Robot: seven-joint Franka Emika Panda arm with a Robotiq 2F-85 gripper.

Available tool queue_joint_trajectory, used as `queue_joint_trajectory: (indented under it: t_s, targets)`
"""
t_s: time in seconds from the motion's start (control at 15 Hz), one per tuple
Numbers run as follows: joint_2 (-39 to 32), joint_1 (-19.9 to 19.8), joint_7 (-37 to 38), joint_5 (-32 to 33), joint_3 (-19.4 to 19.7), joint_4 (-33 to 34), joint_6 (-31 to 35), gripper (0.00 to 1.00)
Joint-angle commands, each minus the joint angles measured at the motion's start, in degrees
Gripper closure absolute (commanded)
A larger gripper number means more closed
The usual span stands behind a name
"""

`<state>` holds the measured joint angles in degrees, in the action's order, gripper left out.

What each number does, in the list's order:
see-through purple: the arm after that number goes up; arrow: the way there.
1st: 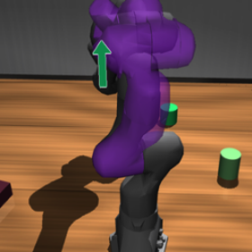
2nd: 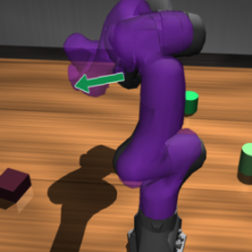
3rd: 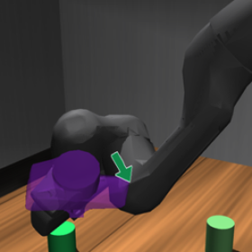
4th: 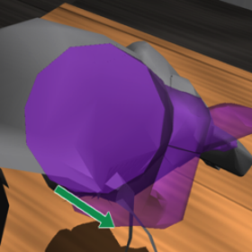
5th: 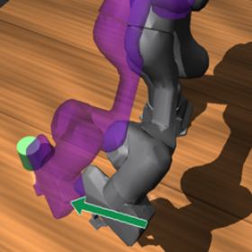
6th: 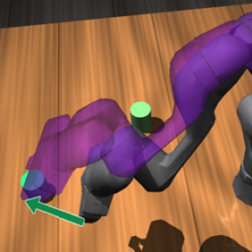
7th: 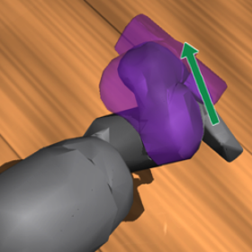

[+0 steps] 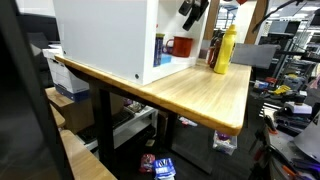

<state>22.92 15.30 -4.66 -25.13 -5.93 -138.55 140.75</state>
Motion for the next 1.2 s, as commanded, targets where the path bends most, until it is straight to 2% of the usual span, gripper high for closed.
queue_joint_trajectory:
  t_s: [0.0, 0.27, 0.73, 1.13]
  targets:
    - [-0.56, 0.33, 3.62, -1.85, -0.96, -1.07, 5.04, 0.00]
    - [-1.27, 0.63, 7.26, -1.23, -2.58, -1.32, 7.72, 0.00]
    - [-1.89, -1.09, 18.73, 2.18, -7.32, -3.11, 12.84, 0.00]
    - [-2.54, 0.42, 22.46, -0.14, -7.90, -3.71, 15.37, 0.00]
